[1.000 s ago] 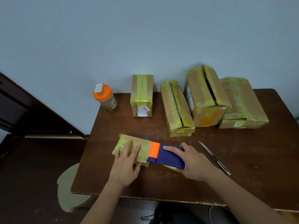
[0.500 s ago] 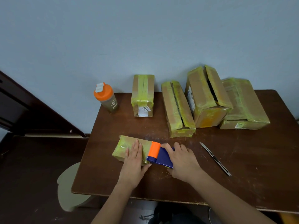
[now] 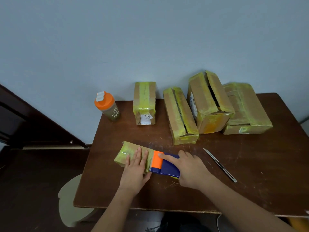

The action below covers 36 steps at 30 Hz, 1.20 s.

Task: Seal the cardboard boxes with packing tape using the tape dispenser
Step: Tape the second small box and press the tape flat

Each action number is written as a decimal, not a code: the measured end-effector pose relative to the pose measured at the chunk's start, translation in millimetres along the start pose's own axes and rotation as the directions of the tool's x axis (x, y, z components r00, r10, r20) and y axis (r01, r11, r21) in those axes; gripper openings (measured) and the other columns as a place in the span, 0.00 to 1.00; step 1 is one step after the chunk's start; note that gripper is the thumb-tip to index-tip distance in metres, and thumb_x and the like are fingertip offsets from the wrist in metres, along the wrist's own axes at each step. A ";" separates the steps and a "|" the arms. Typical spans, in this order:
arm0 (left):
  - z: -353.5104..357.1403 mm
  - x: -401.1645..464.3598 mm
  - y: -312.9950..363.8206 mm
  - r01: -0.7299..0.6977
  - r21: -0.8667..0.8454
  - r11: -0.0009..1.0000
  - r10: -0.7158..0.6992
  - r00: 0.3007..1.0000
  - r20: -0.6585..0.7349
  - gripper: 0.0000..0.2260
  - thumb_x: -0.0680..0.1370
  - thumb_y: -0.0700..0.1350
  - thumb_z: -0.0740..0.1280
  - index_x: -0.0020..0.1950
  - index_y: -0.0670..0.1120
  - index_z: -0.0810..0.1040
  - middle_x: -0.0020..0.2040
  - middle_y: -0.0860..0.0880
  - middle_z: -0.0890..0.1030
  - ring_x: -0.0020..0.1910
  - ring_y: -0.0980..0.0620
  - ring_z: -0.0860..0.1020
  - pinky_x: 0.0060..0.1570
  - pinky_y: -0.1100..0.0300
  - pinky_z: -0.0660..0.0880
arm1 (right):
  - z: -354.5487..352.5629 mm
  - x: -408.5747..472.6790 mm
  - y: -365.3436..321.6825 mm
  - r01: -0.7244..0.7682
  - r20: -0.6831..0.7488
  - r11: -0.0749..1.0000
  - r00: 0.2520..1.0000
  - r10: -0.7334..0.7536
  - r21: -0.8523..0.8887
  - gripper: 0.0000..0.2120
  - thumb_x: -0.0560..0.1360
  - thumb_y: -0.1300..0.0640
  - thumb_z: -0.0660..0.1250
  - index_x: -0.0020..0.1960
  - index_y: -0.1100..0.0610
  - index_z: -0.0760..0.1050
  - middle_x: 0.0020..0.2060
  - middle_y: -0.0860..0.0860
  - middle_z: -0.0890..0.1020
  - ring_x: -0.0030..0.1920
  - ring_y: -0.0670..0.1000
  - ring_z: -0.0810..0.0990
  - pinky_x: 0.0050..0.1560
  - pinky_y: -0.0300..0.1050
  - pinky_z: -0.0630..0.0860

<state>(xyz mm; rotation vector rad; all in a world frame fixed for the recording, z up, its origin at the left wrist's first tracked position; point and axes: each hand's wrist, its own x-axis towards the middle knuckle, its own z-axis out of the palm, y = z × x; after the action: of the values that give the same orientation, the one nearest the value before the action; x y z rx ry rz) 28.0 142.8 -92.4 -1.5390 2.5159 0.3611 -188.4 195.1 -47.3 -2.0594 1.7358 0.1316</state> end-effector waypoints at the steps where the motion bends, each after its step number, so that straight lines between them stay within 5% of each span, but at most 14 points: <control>1: -0.2 -0.3 0.6 0.006 -0.002 1.000 -0.006 1.000 0.009 0.36 0.81 0.57 0.56 0.73 0.51 0.30 0.73 0.49 0.31 0.74 0.51 0.33 0.70 0.51 0.32 | -1.8 -1.0 -0.4 0.006 0.000 1.000 1.000 -0.006 -0.006 0.47 0.75 0.52 0.69 0.74 0.32 0.35 0.64 0.56 0.66 0.64 0.58 0.68 0.60 0.53 0.68; 36: -6.9 -3.1 -0.8 0.010 -0.069 0.998 -0.007 0.999 0.042 0.36 0.80 0.55 0.61 0.79 0.53 0.40 0.79 0.50 0.38 0.77 0.53 0.39 0.72 0.46 0.34 | -5.3 -40.0 13.6 -0.036 0.063 0.999 0.997 0.037 -0.022 0.43 0.75 0.40 0.66 0.75 0.33 0.36 0.65 0.53 0.67 0.60 0.55 0.73 0.52 0.48 0.70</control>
<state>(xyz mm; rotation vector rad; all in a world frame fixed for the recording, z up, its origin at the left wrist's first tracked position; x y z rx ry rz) 30.0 143.0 -85.1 -1.5489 2.4890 0.4788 -210.8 228.0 -32.3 -2.0163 1.7412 0.2254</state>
